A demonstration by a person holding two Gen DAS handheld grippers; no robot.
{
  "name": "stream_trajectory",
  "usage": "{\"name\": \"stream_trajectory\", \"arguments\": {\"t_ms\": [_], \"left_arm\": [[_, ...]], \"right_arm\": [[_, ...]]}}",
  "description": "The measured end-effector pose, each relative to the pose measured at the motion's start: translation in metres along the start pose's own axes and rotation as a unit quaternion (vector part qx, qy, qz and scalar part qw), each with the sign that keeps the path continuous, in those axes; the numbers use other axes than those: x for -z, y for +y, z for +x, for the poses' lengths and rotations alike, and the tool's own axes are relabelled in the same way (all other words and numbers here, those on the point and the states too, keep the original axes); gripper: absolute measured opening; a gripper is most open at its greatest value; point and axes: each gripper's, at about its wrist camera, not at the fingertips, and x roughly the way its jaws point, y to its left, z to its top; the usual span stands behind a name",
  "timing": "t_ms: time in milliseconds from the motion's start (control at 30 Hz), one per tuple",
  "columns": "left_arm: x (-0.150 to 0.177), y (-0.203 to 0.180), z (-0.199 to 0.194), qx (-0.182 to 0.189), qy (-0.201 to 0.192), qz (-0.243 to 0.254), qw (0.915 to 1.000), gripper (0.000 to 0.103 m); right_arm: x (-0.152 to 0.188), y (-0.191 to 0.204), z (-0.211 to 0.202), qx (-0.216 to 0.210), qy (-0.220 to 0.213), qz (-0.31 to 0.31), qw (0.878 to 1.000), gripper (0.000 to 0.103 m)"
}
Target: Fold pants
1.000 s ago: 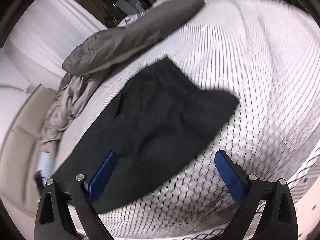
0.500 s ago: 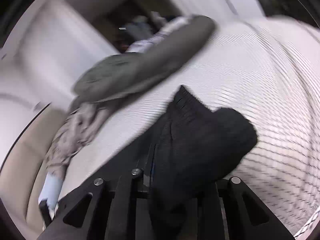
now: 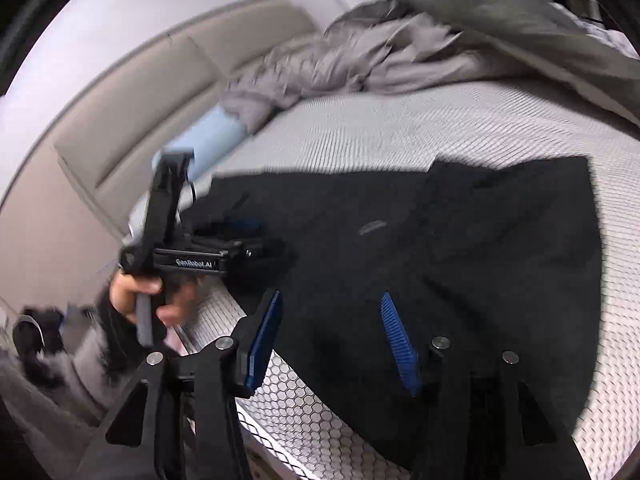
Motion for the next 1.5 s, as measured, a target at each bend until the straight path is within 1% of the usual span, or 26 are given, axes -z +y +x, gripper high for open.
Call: {"name": "stream_trajectory", "arguments": {"t_ms": [33,100,133,167,233,333,400,433,533,567,667,700,733,767,833,933,1033,1100,1133,1167,1233,1267,1300,1367,1433,1500], "left_arm": [[-0.002,0.0,-0.001,0.021,-0.003,-0.012,0.9997,0.093],[-0.006,-0.003,0.0,0.071,0.0,-0.035,0.9969,0.087],[-0.007,-0.005,0.003,0.093,0.003,-0.045,0.9946,0.083],[-0.008,-0.009,0.008,0.127,0.011,-0.056,0.9902,0.08],[-0.009,-0.02,0.019,0.178,0.034,-0.067,0.9812,0.068],[-0.006,-0.039,0.039,0.228,0.078,-0.065,0.9683,0.065],[-0.002,-0.05,0.052,0.248,0.105,-0.06,0.9612,0.065],[-0.001,-0.056,0.057,0.249,0.112,-0.054,0.9605,0.065],[-0.003,-0.068,0.067,0.234,0.115,-0.039,0.9647,0.065],[-0.004,-0.069,0.071,0.234,0.116,-0.043,0.9643,0.065],[-0.01,-0.069,0.075,0.245,0.107,-0.063,0.9615,0.064],[-0.012,-0.07,0.076,0.246,0.102,-0.072,0.9612,0.05],[-0.014,-0.069,0.077,0.243,0.098,-0.079,0.9616,0.026],[-0.016,-0.068,0.078,0.241,0.095,-0.088,0.9619,0.018],[-0.018,-0.065,0.071,0.245,0.073,-0.097,0.9619,0.01],[-0.023,-0.06,0.047,0.237,0.018,-0.084,0.9678,0.008],[-0.028,-0.03,-0.002,0.231,-0.045,-0.09,0.9677,0.008],[-0.028,-0.004,-0.035,0.2,-0.079,-0.089,0.9727,0.008],[-0.024,0.012,-0.05,0.173,-0.089,-0.089,0.9768,0.008],[-0.021,0.021,-0.057,0.149,-0.092,-0.089,0.9805,0.008],[-0.011,0.05,-0.064,0.08,-0.096,-0.095,0.9876,0.009],[-0.006,0.062,-0.061,0.06,-0.089,-0.1,0.9891,0.009],[-0.002,0.075,-0.051,0.041,-0.063,-0.101,0.992,0.01],[0.009,0.102,-0.034,0.036,-0.02,-0.128,0.9909,0.02],[0.016,0.113,-0.031,0.059,-0.017,-0.146,0.9873,0.024],[0.016,0.112,-0.038,0.055,-0.018,-0.131,0.9896,0.025]], "right_arm": [[0.0,-0.009,-0.015,0.008,-0.023,0.011,1.0,0.054],[0.007,-0.031,-0.046,0.066,-0.061,0.034,0.995,0.055],[0.011,-0.049,-0.05,0.105,-0.068,0.048,0.991,0.055],[0.017,-0.06,-0.054,0.129,-0.07,0.059,0.987,0.055],[0.027,-0.087,-0.06,0.162,-0.059,0.102,0.98,0.055],[0.046,-0.122,-0.05,0.155,-0.024,0.164,0.974,0.055],[0.052,-0.129,-0.049,0.139,-0.016,0.17,0.975,0.055],[0.051,-0.127,-0.046,0.135,-0.013,0.167,0.977,0.055],[0.054,-0.117,-0.039,0.122,-0.005,0.162,0.979,0.055],[0.043,-0.118,-0.034,0.124,-0.005,0.16,0.979,0.055],[0.038,-0.116,-0.024,0.124,-0.002,0.158,0.98,0.057],[0.036,-0.117,-0.019,0.124,-0.001,0.159,0.98,0.057],[0.035,-0.118,-0.016,0.123,0.0,0.159,0.98,0.057],[0.03,-0.118,-0.01,0.123,-0.001,0.16,0.979,0.057],[0.028,-0.12,-0.009,0.12,-0.004,0.169,0.978,0.057],[0.027,-0.12,-0.012,0.122,-0.01,0.17,0.978,0.057],[0.018,-0.113,-0.004,0.12,-0.012,0.168,0.978,0.059],[0.009,-0.105,0.006,0.111,-0.013,0.16,0.981,0.059],[0.006,-0.1,0.011,0.105,-0.011,0.156,0.982,0.059],[0.004,-0.097,0.016,0.101,-0.007,0.15,0.983,0.059],[-0.001,-0.089,0.026,0.099,0.004,0.136,0.986,0.059],[-0.002,-0.085,0.032,0.094,0.01,0.129,0.987,0.059],[-0.002,-0.084,0.034,0.09,0.014,0.125,0.988,0.06],[-0.003,-0.078,0.045,0.09,0.03,0.114,0.989,0.061],[0.0,-0.077,0.047,0.087,0.041,0.112,0.989,0.061],[0.005,-0.075,0.047,0.076,0.055,0.115,0.989,0.061]]}}
